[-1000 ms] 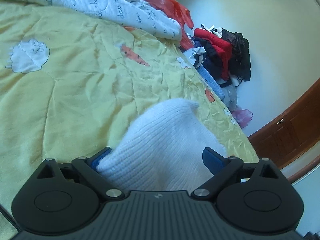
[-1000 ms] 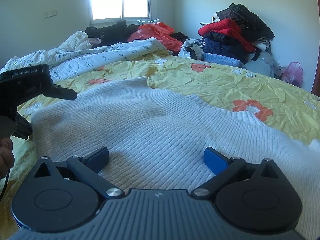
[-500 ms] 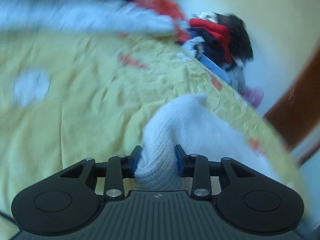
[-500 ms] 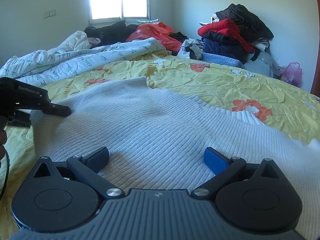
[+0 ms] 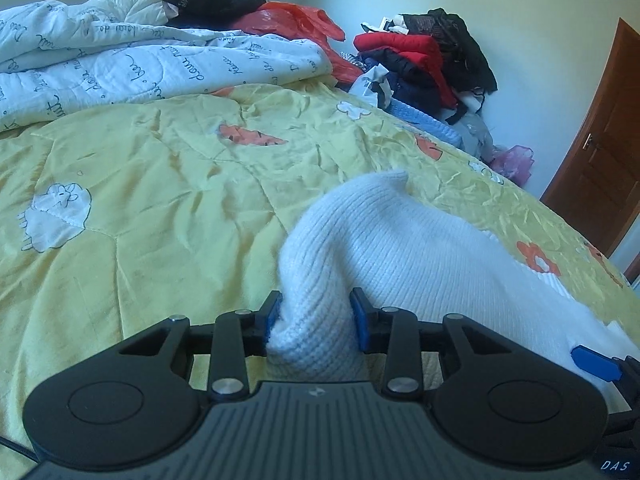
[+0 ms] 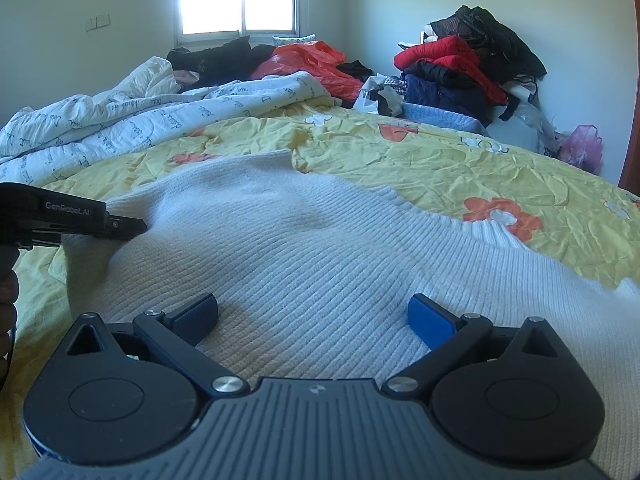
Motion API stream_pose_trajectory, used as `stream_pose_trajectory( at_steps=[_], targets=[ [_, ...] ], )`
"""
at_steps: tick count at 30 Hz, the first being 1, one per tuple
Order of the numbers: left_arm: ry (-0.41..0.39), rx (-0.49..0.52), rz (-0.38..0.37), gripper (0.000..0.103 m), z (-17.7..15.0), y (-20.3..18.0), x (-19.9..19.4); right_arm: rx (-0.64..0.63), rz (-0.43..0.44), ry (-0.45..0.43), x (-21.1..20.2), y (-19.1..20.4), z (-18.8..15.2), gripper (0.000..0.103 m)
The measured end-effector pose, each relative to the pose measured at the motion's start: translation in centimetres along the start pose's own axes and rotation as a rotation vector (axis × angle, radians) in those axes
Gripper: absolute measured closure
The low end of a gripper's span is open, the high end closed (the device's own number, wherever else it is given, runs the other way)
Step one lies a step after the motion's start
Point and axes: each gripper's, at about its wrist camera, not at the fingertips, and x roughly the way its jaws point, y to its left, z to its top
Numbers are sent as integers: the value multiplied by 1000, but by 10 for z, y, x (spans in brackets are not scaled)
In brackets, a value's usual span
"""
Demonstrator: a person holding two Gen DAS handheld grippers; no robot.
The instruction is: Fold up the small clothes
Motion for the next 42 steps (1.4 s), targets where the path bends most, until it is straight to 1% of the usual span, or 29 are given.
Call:
stream_pose_trajectory(
  at_steps=[2, 4, 5, 6, 7, 9, 10, 11, 13, 14, 15, 17, 19, 22, 23, 25, 27, 29, 30, 31, 32, 34, 35, 36, 38, 40, 42],
  targets=[
    [0, 4, -5, 69, 0, 0, 0, -4, -4, 6, 1, 1, 1, 0],
    [-1, 18, -9, 73, 1, 0, -1, -7, -7, 13, 1, 1, 1, 0],
    [-3, 34, -5, 75, 2, -3, -2, -4, -8, 20, 2, 0, 3, 0],
    [-11, 72, 8, 76, 3, -8, -5, 2, -8, 34, 2, 1, 6, 0],
    [-36, 135, 31, 76, 2, -17, -9, 16, -7, 55, 2, 0, 10, 0],
    [-129, 309, 77, 77, -8, -40, -19, 91, 7, 99, 2, -6, 25, 0],
    [-173, 397, 93, 77, -17, -50, -24, 169, 40, 114, 2, -12, 36, 0],
    [-194, 457, 108, 77, -23, -58, -24, 253, 91, 124, 3, -17, 46, 0],
    [-228, 558, 146, 77, -38, -68, -22, 377, 191, 153, 10, -23, 66, 0],
    [-248, 603, 167, 77, -45, -72, -21, 416, 241, 182, 18, -21, 78, 0],
    [-264, 641, 185, 77, -49, -76, -21, 427, 268, 208, 25, -17, 88, 0],
    [-296, 718, 207, 77, -57, -85, -21, 415, 316, 266, 46, -3, 111, 0],
    [-313, 789, 230, 77, -65, -94, -20, 355, 330, 320, 69, 16, 130, 0],
    [-340, 861, 248, 77, -73, -104, -19, 283, 343, 420, 103, 46, 149, 1],
    [-345, 877, 252, 77, -75, -106, -19, 257, 346, 447, 113, 54, 152, 1],
    [-349, 902, 258, 77, -78, -108, -18, 194, 323, 513, 132, 75, 156, 2],
    [-345, 907, 261, 77, -78, -108, -17, 119, 306, 582, 146, 95, 154, 5],
    [-338, 904, 258, 77, -77, -108, -16, 27, 257, 614, 156, 112, 148, 14],
    [-337, 903, 257, 77, -76, -107, -16, -23, 241, 612, 157, 118, 146, 21],
    [-336, 902, 256, 77, -76, -107, -16, -69, 224, 599, 157, 122, 144, 26],
    [-337, 901, 255, 77, -75, -107, -15, -96, 201, 589, 156, 124, 143, 35],
    [-340, 899, 253, 77, -76, -107, -16, -106, 196, 573, 153, 120, 142, 50],
    [-344, 899, 250, 77, -76, -107, -18, -109, 189, 564, 150, 114, 142, 74],
    [-354, 900, 242, 76, -77, -107, -20, -98, 186, 559, 148, 105, 144, 75],
    [-407, 921, 224, 76, -83, -108, -30, -30, 241, 531, 138, 87, 147, 78],
    [-462, 955, 206, 77, -92, -113, -40, 7, 271, 493, 126, 72, 148, 79],
    [-499, 983, 163, 77, -100, -119, -51, 67, 302, 456, 113, 58, 148, 80]
  ],
)
